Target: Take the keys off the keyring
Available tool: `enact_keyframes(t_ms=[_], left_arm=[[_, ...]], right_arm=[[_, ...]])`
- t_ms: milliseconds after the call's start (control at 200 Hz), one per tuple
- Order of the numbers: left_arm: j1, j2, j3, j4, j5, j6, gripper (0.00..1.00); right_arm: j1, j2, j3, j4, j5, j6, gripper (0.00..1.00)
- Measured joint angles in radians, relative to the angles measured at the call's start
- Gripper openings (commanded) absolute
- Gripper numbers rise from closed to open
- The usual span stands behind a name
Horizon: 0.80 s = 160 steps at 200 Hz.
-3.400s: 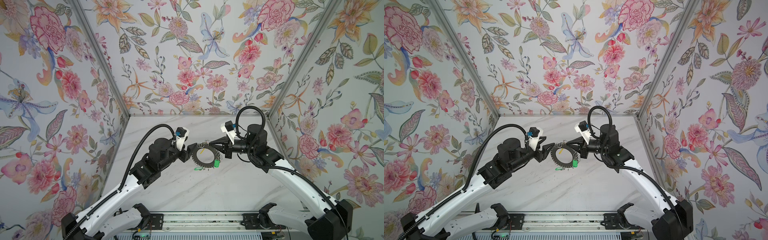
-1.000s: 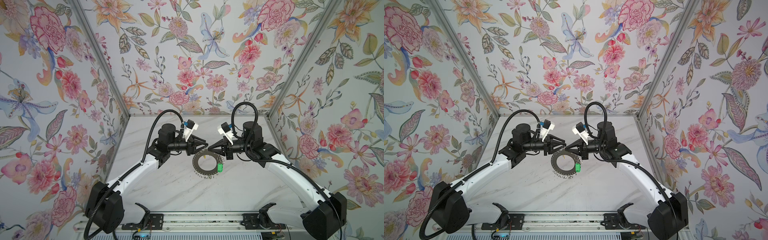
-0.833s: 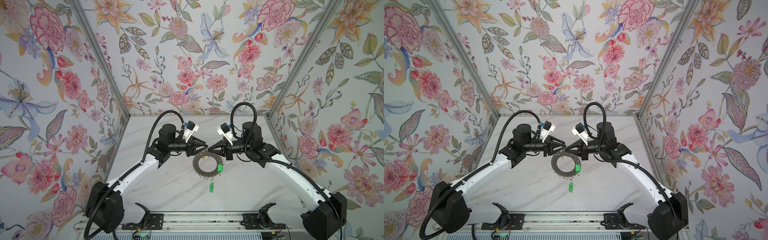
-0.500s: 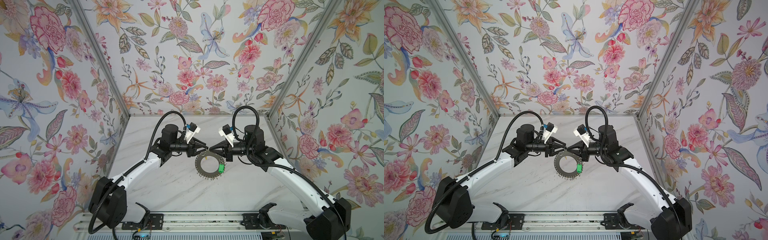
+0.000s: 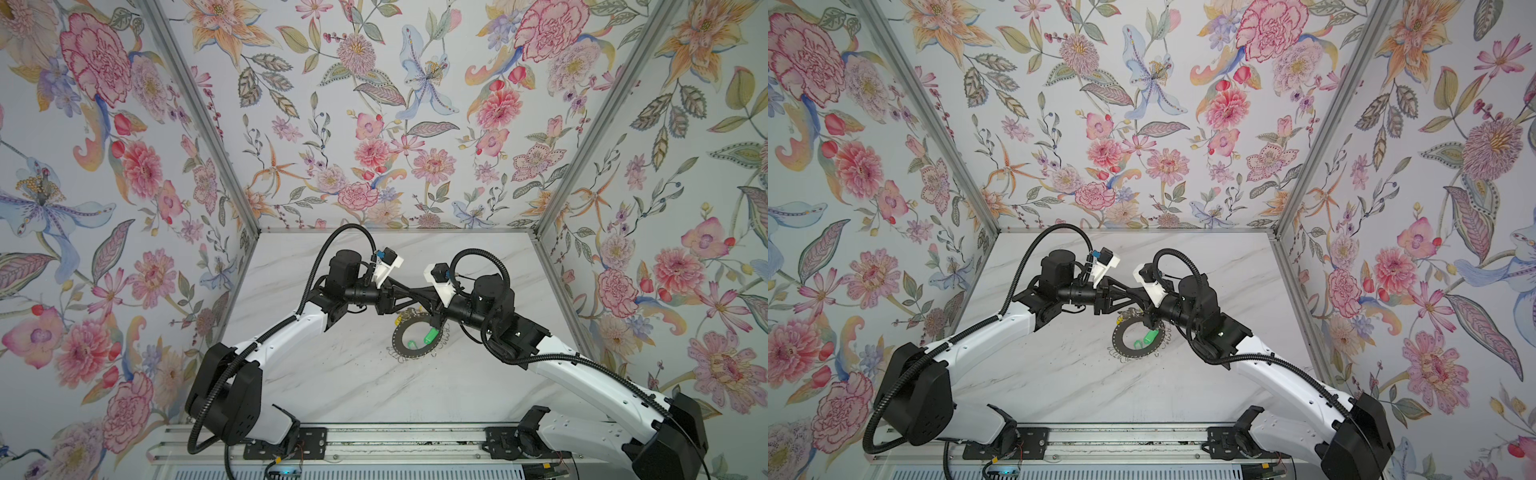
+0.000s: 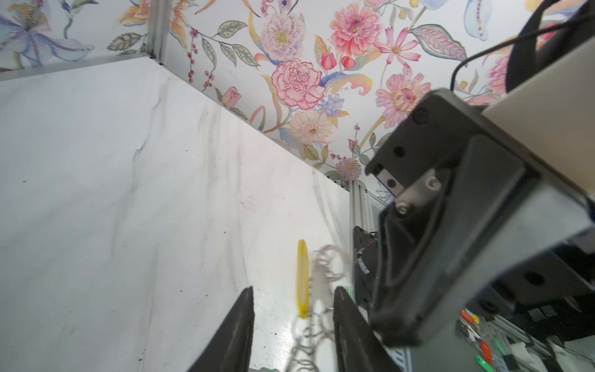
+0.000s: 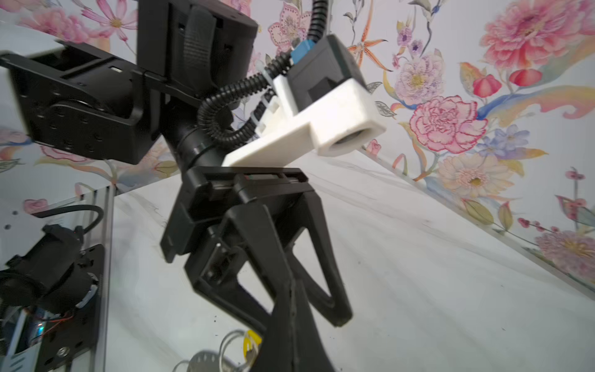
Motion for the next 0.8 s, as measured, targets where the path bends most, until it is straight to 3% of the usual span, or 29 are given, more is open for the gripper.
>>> enact_keyframes(t_ms=[55,175,445,616,801], left_arm=[[-0.002,-0.002,0.001,-0.018,-0.002,0.01,0.39],[0.018,-0.015,-0.001,-0.042,-0.039,0.021,0.38],[0.067,-0.077,-0.049,-0.054,-0.2,0.026,0.43],[0.072,-0.1,-0.114,-0.072,-0.364,0.026,0.44],[0.074,-0.148,-0.2,-0.077,-0.567,0.019,0.49]], right_arm=[[-0.001,0.004,-0.006,0.036,0.054,-0.007,0.0],[-0.011,0.007,-0.008,0.066,0.094,-0.011,0.0],[-0.131,0.01,-0.096,0.053,0.003,0.088,0.0],[-0.142,0.056,-0.125,-0.047,-0.077,0.195,0.28],[0.029,0.22,-0.107,-0.198,-0.077,0.309,0.45]])
